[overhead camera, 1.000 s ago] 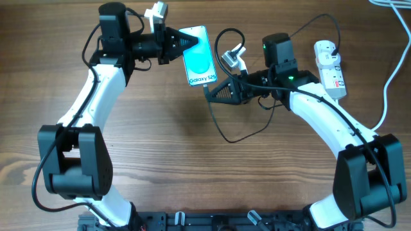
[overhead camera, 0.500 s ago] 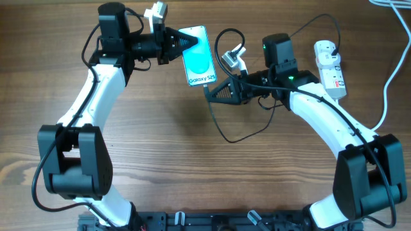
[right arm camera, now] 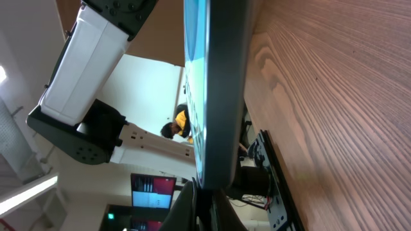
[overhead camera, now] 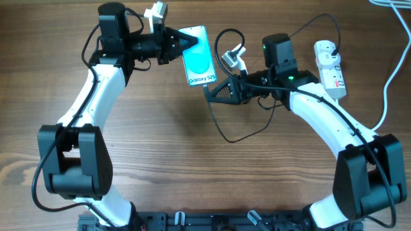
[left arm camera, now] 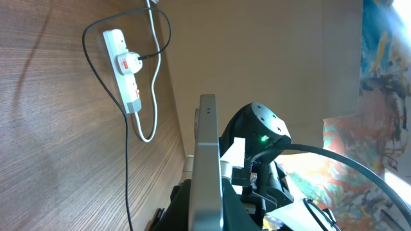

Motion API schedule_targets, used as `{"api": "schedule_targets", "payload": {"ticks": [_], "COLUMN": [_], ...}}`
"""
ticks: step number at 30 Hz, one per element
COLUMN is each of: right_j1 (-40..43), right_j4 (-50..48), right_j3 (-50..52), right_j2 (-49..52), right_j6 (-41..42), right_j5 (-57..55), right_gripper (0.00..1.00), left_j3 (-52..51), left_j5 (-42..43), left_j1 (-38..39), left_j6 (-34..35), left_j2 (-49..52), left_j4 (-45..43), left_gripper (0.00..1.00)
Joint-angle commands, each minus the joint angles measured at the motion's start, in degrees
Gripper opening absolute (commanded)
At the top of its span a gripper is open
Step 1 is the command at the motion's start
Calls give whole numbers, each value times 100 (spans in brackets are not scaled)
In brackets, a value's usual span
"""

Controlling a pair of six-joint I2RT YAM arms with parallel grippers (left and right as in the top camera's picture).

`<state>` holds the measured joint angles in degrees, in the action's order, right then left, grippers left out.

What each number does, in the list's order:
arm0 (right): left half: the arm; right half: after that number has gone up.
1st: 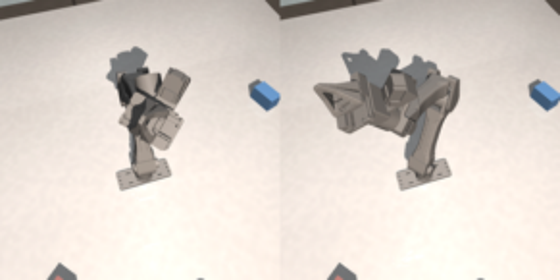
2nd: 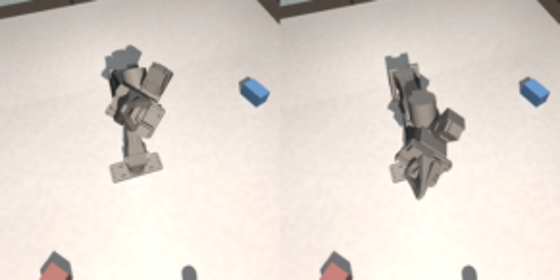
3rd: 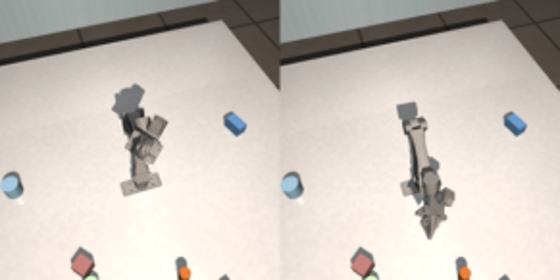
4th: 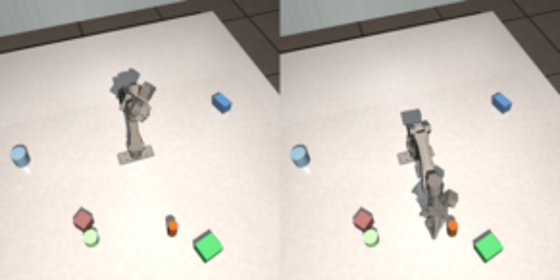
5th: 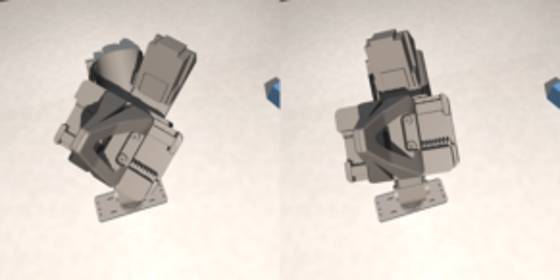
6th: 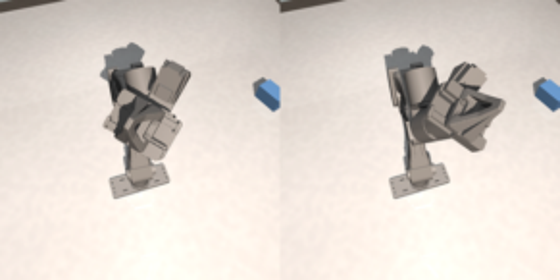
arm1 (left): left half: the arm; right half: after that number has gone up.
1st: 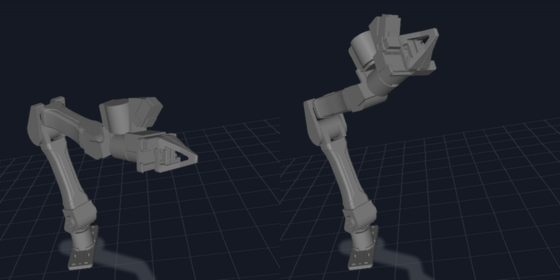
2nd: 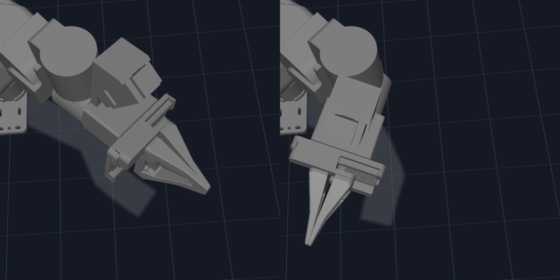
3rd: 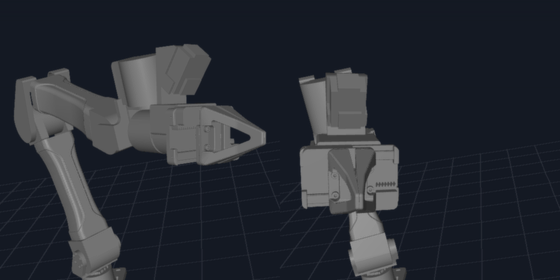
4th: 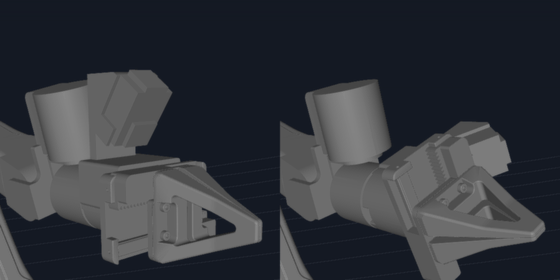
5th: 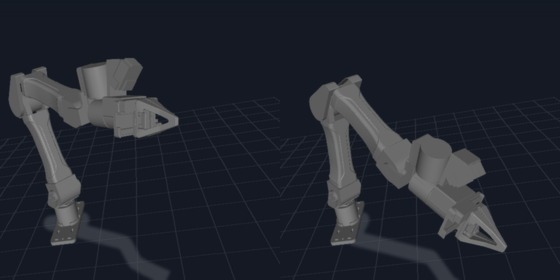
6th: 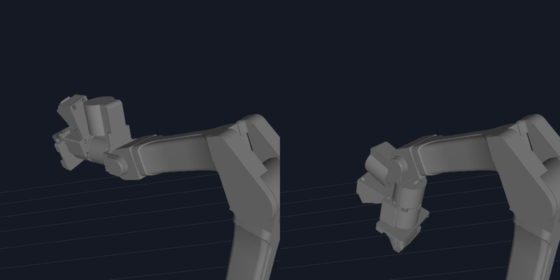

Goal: Plug charger to phone and switch on socket

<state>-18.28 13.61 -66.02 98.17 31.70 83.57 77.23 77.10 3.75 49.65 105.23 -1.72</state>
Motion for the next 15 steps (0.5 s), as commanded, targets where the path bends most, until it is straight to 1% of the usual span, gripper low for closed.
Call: {"api": "schedule_targets", "payload": {"ticks": [1, 15], "right_j1": [13, 13], "right_j4": [-46, 22], "right_j3": [-11, -11], "right_j2": [-52, -52], "right_j6": [-2, -7], "right_j5": [127, 149], "right_gripper": [5, 5], "left_j3": [55, 55], "left_j5": [177, 48], "left_j1": [42, 44], "left_j6": [4, 4], "left_j2": [-7, -7], "left_j4": [-24, -24], "left_gripper": [4, 4]}}
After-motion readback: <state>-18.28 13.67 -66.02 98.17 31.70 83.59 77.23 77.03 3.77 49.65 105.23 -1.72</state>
